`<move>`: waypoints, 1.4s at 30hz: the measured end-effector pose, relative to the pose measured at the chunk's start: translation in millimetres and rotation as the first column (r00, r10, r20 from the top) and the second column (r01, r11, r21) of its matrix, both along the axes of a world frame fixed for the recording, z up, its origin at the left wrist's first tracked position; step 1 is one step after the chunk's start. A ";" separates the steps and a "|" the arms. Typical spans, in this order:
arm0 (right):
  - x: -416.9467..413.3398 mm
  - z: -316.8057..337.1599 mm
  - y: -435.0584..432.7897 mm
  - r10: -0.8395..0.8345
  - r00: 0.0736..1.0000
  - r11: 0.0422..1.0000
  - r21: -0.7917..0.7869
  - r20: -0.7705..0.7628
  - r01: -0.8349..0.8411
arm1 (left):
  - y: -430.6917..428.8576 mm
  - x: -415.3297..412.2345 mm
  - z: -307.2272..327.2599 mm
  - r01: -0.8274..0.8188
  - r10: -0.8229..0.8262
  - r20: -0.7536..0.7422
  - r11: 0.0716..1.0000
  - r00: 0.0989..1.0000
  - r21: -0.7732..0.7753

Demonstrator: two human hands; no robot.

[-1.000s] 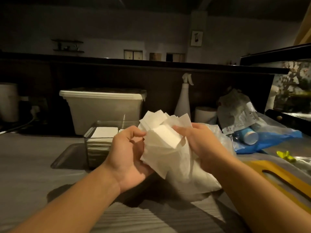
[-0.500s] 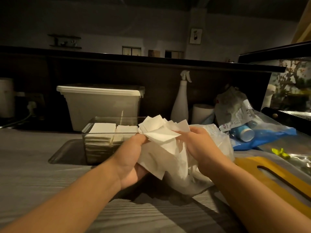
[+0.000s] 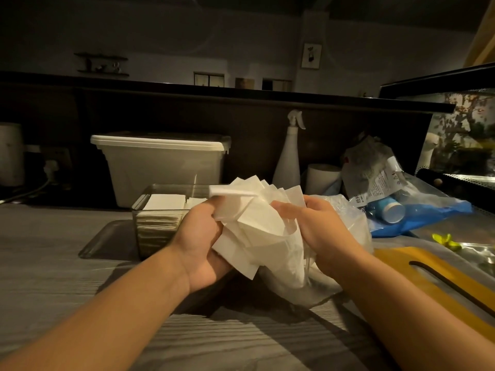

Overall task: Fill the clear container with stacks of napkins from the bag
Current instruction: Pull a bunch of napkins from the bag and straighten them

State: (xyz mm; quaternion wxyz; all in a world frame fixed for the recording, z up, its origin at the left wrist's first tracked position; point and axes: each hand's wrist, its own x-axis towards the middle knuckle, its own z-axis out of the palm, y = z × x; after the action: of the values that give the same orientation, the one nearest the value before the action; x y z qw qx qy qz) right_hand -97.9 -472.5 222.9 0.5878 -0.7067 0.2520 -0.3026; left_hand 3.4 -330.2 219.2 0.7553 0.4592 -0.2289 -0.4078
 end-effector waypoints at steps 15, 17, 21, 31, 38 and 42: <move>-5.7 3.8 5.5 0.073 0.996 0.991 -0.117 0.050 -0.067 | -1.6 0.9 -4.2 -0.024 0.020 0.093 0.999 0.995 0.040; -6.3 3.9 7.9 0.073 0.995 0.988 -0.144 0.063 -0.063 | -2.2 1.8 -4.9 -0.011 0.008 0.098 1.000 0.995 0.022; -5.4 3.2 11.2 0.056 0.996 0.984 -0.176 0.074 -0.042 | -1.9 -0.9 -6.7 0.003 -0.002 0.153 1.000 0.988 -0.007; -4.5 6.0 -1.8 0.112 0.991 0.987 0.111 0.067 -0.119 | -2.5 17.7 0.1 -0.294 0.298 0.080 0.954 0.951 -0.053; -6.1 5.0 0.7 0.311 0.944 0.950 0.010 -0.106 -0.312 | -1.4 28.6 2.3 -0.368 0.372 0.074 0.928 0.925 -0.065; -5.9 2.3 -0.8 0.324 0.922 0.924 -0.140 -0.213 -0.357 | 1.3 23.5 3.1 -0.380 0.390 0.188 0.921 0.901 -0.090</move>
State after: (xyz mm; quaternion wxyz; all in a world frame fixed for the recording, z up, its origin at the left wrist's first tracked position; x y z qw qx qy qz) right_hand -103.8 -473.3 225.2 0.5407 -0.8140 0.1508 -0.1494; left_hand 26.9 -328.9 222.3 0.8052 0.5149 -0.2193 -0.1958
